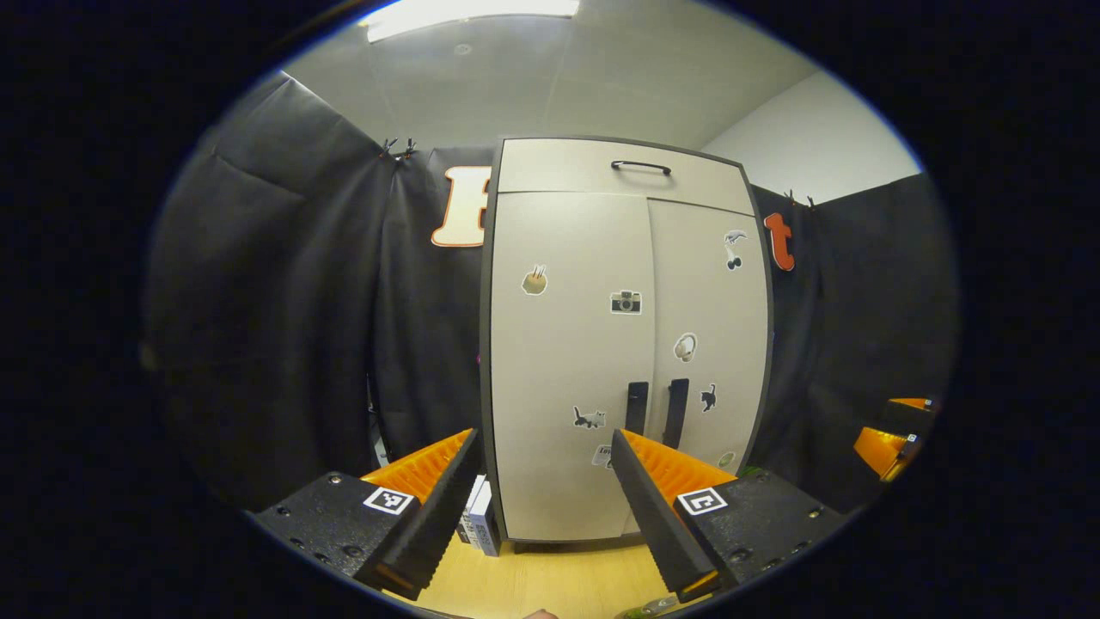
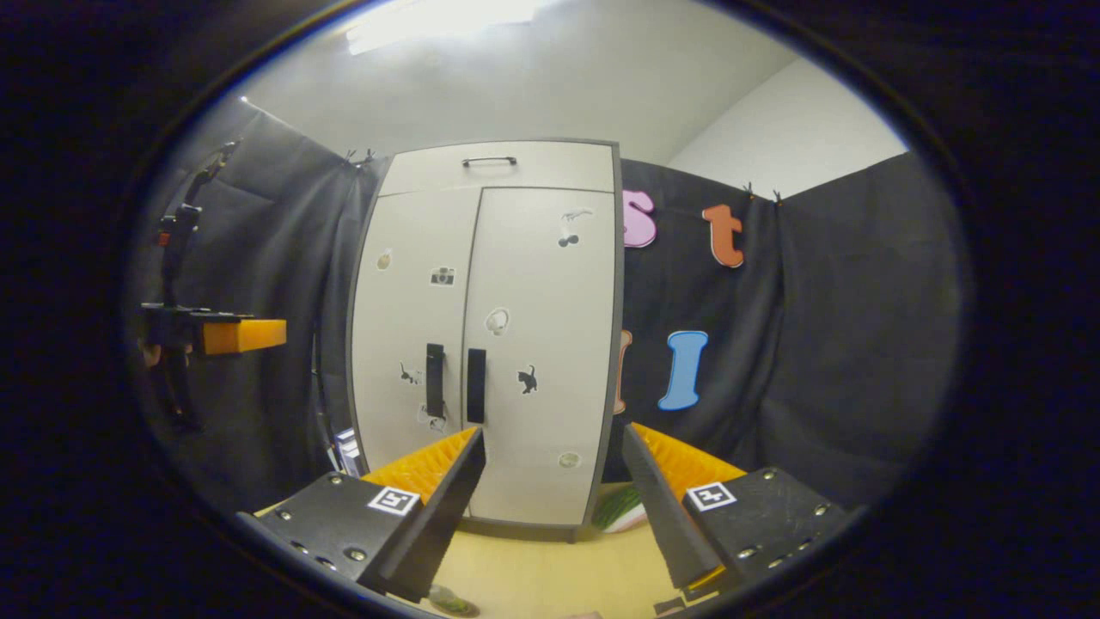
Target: Grasp the bottle in the cabinet with the left hand and place it on the coaster, then close the right door with the right hand and the left door with the left hand.
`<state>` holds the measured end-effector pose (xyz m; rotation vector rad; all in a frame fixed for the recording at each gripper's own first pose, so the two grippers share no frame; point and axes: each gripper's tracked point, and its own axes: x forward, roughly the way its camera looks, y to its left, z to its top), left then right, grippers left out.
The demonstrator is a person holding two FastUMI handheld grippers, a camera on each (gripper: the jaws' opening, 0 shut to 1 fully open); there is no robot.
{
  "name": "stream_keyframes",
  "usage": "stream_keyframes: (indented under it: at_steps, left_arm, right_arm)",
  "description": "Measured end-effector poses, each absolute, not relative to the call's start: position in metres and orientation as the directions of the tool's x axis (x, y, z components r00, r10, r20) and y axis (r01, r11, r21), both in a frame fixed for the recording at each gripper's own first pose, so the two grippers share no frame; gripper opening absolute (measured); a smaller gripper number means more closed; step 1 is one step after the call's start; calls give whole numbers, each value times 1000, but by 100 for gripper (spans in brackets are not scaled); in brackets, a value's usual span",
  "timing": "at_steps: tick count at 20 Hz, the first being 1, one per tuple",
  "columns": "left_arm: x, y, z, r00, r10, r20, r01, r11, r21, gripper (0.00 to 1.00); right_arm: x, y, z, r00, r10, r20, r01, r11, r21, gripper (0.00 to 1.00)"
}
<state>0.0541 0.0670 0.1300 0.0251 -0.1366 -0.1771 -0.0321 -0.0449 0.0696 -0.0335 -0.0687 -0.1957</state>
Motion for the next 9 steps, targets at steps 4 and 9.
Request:
stream_keyframes:
  at_steps: [4,9]
  left_arm:
    - [59,79,122,974,-172,145,166,985,53,96]
    - [62,78,116,966,-216,143,210,976,53,95]
  right_arm:
    - [-34,-31,72,977,-204,66,205,979,3,98]
    - [-36,-17,75,973,-220,73,221,975,-2,97]
